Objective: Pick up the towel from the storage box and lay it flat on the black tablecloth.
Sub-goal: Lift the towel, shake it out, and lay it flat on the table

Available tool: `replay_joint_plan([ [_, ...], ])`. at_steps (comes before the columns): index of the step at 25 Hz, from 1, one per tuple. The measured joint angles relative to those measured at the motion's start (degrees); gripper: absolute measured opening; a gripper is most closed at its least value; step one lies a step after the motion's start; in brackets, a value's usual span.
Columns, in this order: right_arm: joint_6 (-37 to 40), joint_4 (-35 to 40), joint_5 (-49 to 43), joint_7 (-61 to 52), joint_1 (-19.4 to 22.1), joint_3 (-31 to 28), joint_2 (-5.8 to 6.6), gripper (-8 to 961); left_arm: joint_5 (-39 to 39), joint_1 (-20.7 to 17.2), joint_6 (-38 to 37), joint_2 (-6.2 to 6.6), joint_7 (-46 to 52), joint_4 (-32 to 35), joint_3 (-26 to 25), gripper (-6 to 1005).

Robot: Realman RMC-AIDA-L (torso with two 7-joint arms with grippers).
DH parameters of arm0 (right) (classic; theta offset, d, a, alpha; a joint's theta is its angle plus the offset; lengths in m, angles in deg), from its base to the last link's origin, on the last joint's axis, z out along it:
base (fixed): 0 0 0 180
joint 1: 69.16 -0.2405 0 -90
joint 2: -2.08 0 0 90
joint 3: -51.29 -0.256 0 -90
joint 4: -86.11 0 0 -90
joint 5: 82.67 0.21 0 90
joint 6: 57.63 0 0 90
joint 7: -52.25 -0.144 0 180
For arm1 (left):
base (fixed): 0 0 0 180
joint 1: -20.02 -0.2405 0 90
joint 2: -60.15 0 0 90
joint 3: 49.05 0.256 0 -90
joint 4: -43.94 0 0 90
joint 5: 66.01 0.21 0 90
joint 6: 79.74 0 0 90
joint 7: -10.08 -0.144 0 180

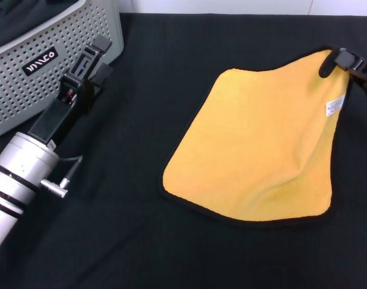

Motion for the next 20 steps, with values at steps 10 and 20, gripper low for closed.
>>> replay_joint_plan([
  [10, -0.79, 9.3, -3.59, -2.0, -2.69, 0.1, 0.07, 0, 0.49, 0.0, -0.12, 0.02, 0.0, 0.0, 0.2, 888],
  [20, 0.41, 12.54, -6.5, -5.64, -17.84, -0.52, 4.21, 2, 1.92, -0.15, -1.35, -0.24, -0.21, 0.0, 1.04, 887],
])
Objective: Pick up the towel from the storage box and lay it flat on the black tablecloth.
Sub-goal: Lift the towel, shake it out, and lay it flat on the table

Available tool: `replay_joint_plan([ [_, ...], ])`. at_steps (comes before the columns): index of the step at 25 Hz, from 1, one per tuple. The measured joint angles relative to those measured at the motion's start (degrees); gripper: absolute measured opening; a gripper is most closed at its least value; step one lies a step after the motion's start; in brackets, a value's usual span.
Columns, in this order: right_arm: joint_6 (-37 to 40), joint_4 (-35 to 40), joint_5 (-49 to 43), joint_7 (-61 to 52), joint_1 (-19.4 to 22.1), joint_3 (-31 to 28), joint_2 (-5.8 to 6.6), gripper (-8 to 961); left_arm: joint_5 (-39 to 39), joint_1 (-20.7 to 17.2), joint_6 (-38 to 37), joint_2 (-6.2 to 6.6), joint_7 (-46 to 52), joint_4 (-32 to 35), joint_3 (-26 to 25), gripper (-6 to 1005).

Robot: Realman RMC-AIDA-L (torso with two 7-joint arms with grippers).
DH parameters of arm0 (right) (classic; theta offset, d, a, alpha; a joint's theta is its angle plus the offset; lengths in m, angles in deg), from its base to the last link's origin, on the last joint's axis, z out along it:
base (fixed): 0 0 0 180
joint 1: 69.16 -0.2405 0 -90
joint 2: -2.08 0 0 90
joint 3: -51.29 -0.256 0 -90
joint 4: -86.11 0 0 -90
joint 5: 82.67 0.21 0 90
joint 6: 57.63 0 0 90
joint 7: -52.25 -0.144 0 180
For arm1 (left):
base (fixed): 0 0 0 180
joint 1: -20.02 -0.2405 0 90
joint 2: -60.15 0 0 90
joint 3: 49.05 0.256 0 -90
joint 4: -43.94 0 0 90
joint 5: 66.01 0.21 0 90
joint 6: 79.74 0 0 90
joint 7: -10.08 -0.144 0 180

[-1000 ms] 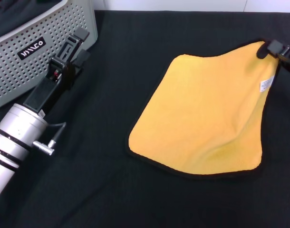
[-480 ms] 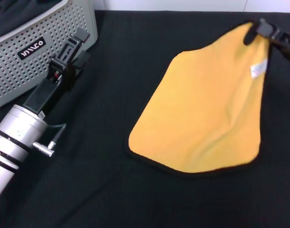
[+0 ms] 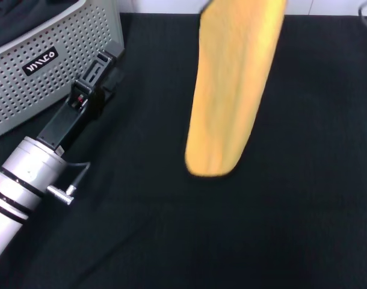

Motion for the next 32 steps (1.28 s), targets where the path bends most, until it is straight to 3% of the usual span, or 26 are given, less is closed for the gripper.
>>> replay_joint_plan([
  [5, 2.52, 2.87, -0.39, -0.98, -4.31, -0.05, 1.48, 3, 0.08, 0.0, -0.14, -0.01, -0.12, 0.42, 1.22, 886],
  [10, 3.5, 6.19, -1.66, -1.97, -7.08, -0.13, 2.0, 4, 0.74, 0.47, -0.35, 0.07, -0.26, 0.56, 2.09, 885],
  [19, 4.62, 11.84, -4.87, -4.01, -8.53, -0.25, 2.17, 5, 4.47, 2.35, -6.73, 0.79, -6.98, 0.61, 1.84, 883],
  [26, 3.29, 15.86, -8.53, -5.09, -8.73, -0.23, 1.96, 7, 8.37, 4.9, -10.56, 3.43, -14.68, 0.39, 1.63, 882],
  [32, -0.06, 18.09, -8.96, -6.24, -8.59, 0.11, 1.2, 8, 9.18, 5.28, -11.14, 3.88, -16.2, 0.13, 0.75, 881],
])
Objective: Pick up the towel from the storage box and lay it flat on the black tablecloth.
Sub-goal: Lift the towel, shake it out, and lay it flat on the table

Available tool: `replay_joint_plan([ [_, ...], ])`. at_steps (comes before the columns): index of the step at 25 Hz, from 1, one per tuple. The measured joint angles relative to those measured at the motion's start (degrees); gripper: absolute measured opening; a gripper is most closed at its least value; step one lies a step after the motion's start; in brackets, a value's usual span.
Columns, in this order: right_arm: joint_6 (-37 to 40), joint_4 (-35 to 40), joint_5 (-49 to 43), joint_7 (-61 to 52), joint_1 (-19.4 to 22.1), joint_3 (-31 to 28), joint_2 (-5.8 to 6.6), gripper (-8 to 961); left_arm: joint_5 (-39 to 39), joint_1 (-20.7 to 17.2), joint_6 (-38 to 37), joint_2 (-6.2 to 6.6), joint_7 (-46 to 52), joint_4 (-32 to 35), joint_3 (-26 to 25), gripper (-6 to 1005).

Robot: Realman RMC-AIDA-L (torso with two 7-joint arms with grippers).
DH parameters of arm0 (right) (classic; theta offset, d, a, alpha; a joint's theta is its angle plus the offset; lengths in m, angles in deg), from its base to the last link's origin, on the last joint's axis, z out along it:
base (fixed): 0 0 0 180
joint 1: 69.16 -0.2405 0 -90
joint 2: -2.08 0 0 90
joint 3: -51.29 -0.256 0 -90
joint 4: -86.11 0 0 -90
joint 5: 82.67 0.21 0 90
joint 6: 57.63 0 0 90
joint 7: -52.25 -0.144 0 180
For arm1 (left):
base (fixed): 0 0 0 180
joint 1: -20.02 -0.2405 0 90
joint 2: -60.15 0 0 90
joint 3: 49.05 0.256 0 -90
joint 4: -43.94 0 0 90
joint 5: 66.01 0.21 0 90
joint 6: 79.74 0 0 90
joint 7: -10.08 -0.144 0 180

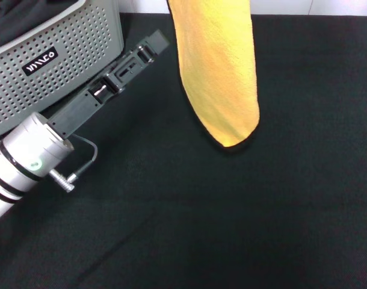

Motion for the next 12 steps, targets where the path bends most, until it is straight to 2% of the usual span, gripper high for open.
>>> replay_joint_plan([
  [12, -4.46, 9.69, -1.85, -3.87, 2.22, -0.23, -1.24, 10, 0.02, -1.83, -2.92, 0.0, -1.98, -0.05, -1.62, 879],
])
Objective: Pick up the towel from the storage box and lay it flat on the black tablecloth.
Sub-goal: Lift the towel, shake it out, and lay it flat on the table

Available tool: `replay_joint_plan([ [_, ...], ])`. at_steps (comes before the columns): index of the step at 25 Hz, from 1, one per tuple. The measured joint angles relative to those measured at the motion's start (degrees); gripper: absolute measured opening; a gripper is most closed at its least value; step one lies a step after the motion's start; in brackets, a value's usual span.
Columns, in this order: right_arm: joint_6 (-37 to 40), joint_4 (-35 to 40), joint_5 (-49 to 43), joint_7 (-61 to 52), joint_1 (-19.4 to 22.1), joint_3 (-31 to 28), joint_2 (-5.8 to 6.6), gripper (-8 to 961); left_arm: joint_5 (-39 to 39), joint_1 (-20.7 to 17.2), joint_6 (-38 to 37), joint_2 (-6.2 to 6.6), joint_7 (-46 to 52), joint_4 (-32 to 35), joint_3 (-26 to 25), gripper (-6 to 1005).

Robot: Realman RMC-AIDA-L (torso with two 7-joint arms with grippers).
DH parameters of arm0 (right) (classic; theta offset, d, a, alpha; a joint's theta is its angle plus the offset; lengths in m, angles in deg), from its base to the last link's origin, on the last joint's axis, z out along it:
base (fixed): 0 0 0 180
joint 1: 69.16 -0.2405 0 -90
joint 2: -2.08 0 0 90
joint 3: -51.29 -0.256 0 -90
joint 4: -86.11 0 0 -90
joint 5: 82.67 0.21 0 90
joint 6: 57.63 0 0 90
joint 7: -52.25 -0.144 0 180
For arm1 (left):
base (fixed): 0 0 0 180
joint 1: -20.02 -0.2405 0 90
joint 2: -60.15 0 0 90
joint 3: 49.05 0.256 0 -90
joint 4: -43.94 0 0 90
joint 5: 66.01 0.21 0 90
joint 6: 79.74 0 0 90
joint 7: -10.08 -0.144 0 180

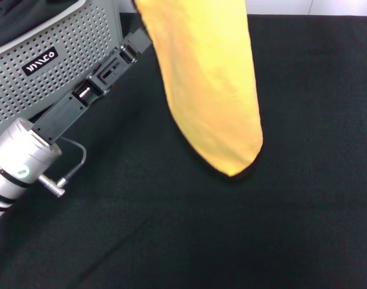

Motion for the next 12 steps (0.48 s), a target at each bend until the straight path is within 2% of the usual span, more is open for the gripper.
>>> replay_joint_plan([
  [7, -1.37, 2.93, -0.87, -1.24, 1.68, -0.14, -0.91, 11, -0.36, -0.22, -0.04, -0.27, -0.08, 0.0, -0.09, 878],
  [12, -1.87, 4.47, -0.88, -2.38, 1.99, -0.39, -0.94, 12, -0.32, -0.31, -0.11, -0.45, -0.11, 0.0, -1.09, 877],
])
